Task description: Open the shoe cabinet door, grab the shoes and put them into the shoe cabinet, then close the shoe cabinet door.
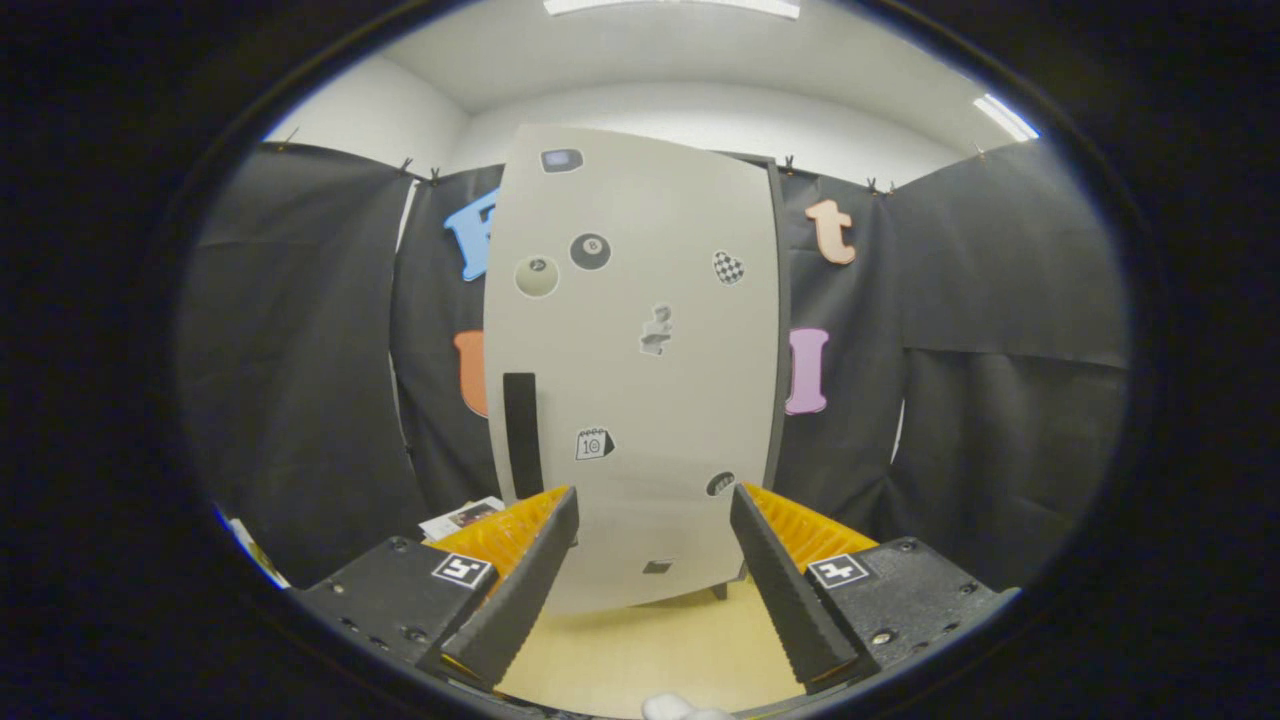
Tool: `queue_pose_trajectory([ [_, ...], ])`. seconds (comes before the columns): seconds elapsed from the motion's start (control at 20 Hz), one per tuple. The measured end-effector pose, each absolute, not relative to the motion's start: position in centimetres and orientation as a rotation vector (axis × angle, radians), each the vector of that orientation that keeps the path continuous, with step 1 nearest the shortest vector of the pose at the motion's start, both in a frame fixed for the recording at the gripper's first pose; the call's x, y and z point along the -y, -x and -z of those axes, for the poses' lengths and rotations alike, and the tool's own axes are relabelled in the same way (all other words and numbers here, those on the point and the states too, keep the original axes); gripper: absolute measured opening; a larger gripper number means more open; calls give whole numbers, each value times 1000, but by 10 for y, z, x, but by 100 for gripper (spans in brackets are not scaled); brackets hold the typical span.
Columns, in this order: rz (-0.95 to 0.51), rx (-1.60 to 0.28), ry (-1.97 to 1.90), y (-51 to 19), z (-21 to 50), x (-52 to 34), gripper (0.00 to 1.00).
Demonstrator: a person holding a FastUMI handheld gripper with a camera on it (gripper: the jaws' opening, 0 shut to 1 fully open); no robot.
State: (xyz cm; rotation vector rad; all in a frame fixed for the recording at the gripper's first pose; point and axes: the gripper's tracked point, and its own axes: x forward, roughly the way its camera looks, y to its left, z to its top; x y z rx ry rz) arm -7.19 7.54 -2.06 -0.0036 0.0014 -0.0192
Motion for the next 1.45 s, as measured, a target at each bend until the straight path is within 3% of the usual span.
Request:
queue_pose_trajectory([
  [0.4, 35, -1, 0, 109, 28, -73, 100],
  [1.45, 31, -21, -8, 112, 39, -66, 100],
])
